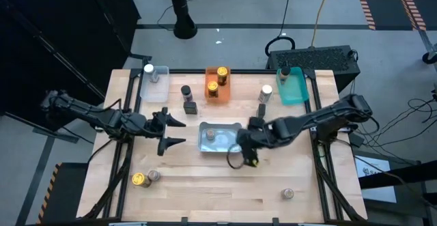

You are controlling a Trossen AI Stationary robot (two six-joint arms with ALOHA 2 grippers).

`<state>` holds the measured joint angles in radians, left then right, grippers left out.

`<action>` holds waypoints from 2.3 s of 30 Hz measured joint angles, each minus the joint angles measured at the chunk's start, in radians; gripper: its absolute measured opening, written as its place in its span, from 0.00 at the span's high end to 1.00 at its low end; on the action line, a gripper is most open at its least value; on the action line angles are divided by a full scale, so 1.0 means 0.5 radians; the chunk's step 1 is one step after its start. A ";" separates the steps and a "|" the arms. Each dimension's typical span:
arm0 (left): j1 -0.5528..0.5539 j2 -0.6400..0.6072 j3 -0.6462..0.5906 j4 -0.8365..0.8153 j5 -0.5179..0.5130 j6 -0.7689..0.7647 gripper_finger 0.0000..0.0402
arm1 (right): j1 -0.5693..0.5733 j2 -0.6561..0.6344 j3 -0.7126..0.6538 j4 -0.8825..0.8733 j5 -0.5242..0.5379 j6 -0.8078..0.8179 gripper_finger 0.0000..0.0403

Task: Sort spices by type
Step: Put the right brown seasoning bottle into the gray bin

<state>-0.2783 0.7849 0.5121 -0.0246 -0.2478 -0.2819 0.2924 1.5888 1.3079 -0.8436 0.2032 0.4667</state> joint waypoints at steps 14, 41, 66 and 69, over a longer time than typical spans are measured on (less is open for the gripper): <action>0.000 0.009 0.000 -0.082 -0.006 -0.618 0.24 | 0.563 -0.232 0.001 -0.925 -0.210 0.912 0.28; -0.238 0.615 0.001 0.767 -0.412 -0.417 0.24 | 1.414 -0.148 0.002 -0.469 -0.141 1.618 0.28; -0.237 0.614 0.002 0.839 -0.489 -0.243 0.24 | 1.414 0.398 0.002 -0.492 -0.211 1.400 0.28; -0.237 0.614 0.002 0.838 -0.508 -0.244 0.24 | 1.386 0.410 -0.046 -0.439 -0.216 1.336 0.28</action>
<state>-0.3969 1.0920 0.5133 0.3946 -0.5019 -0.4038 0.9852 1.7939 1.2847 -1.0632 0.0952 1.1347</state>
